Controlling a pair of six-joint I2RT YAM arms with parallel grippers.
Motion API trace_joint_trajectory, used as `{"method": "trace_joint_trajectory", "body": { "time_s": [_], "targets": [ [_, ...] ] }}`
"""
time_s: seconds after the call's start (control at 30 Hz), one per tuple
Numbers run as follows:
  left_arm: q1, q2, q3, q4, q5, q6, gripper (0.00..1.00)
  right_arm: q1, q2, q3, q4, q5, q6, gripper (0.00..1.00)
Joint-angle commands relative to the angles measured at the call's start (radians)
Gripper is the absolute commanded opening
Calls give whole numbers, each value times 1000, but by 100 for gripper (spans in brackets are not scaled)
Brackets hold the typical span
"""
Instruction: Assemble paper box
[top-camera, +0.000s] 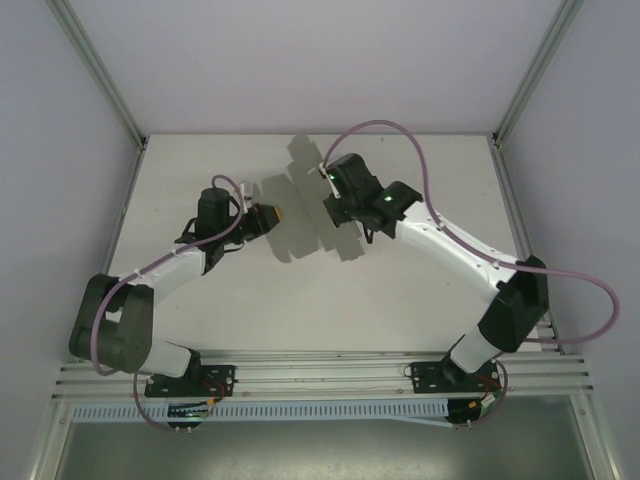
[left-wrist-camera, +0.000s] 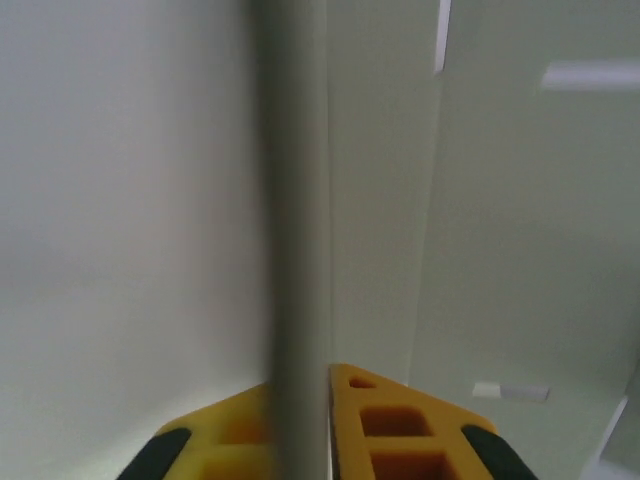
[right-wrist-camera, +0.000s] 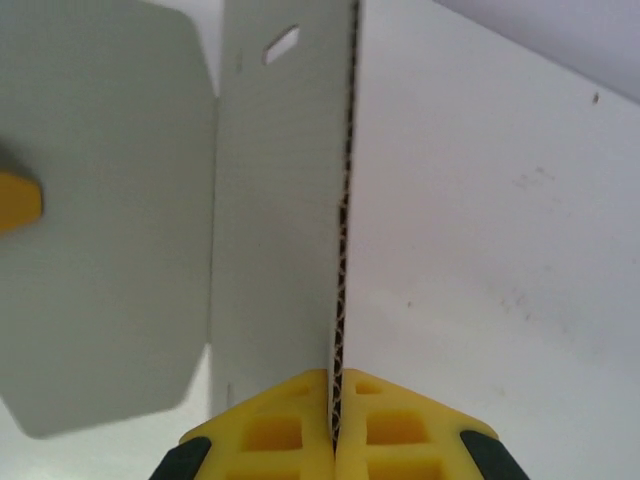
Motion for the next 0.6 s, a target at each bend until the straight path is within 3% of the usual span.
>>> {"method": "trace_joint_trajectory", "body": {
  "time_s": [0.0,0.07,0.2,0.23,0.47,0.57],
  "targets": [
    [-18,15,-25,-5,22,-18,28,8,15,-18,17,67,-193,0],
    [-18,2,-37,-74,-26,6,56,-1,14,-59,56,80,-297,0],
    [-17,-38,-34,-239,-111,59,93,-32,22,-141,126,104,-521,0],
    [-17,-48,-29,-286,-130,66,98,-38,25,-167,161,117,-574,0],
    [-17,-68,36,-459,-181,95,98,-61,41,-301,451,157,-831,0],
    [-17,-63,91,-458,-134,107,98,-63,47,-415,652,155,-1001,0]
  ]
}}
